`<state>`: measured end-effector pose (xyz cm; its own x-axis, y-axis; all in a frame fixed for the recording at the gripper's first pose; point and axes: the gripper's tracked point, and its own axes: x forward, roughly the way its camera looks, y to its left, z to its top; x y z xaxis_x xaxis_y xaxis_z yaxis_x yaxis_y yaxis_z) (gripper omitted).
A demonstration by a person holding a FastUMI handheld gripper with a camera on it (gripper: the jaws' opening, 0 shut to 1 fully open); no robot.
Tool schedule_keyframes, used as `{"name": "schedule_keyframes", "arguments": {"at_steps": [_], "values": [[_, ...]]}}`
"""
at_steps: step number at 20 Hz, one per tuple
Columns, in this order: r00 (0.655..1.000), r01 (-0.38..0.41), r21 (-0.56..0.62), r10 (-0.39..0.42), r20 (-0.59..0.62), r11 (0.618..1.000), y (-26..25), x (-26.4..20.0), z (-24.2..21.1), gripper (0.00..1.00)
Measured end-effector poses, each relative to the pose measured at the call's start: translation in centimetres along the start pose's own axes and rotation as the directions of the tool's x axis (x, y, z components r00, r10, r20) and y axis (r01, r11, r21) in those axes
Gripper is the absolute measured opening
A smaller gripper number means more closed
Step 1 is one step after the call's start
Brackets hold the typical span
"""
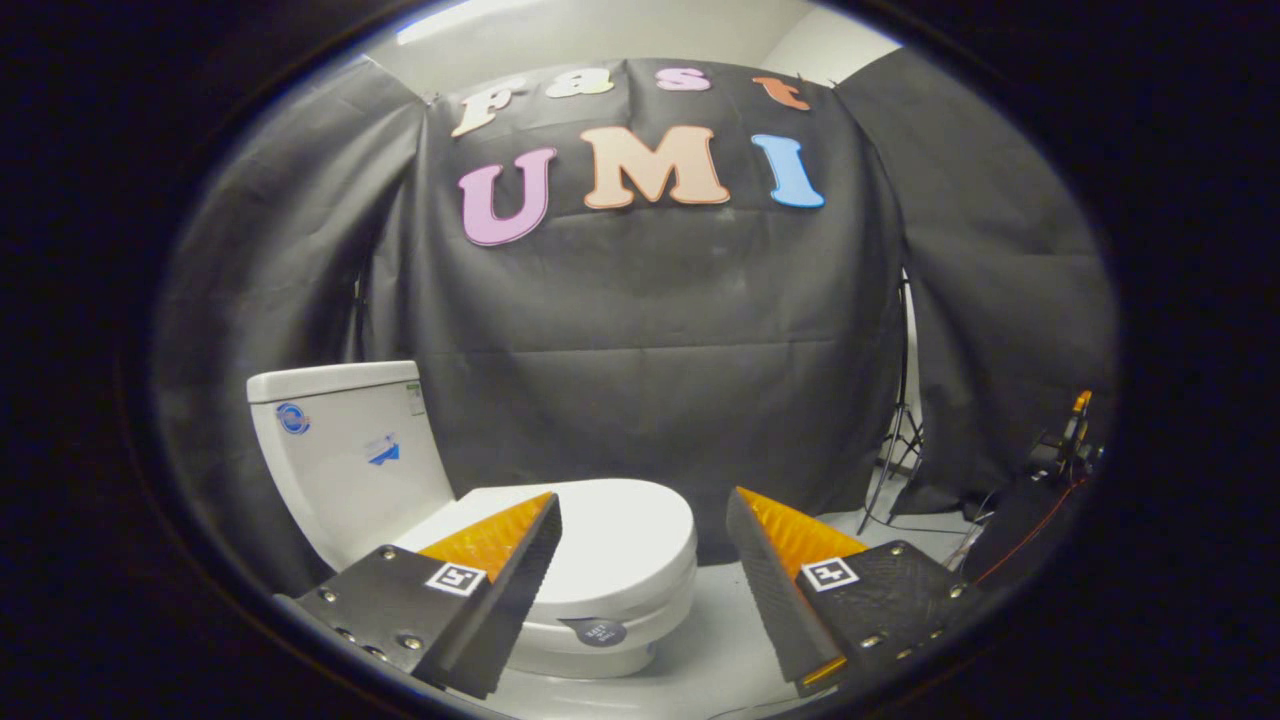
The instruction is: Open the toilet lid.
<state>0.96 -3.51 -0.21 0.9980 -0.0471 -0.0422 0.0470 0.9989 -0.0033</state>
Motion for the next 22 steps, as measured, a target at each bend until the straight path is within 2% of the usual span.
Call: {"name": "schedule_keyframes", "arguments": {"at_steps": [7,12,22], "values": [[1.000,0.010,0.019,-0.010,-0.019,1.000,-0.6,0.9,-0.2,0.99],[0.989,-0.012,0.047,0.019,-0.145,0.999,-0.6,2.1,-3.3,0.99],[0.946,0.061,0.119,-0.019,-0.323,0.991,-2.6,4.1,-9.5,0.99]]}}
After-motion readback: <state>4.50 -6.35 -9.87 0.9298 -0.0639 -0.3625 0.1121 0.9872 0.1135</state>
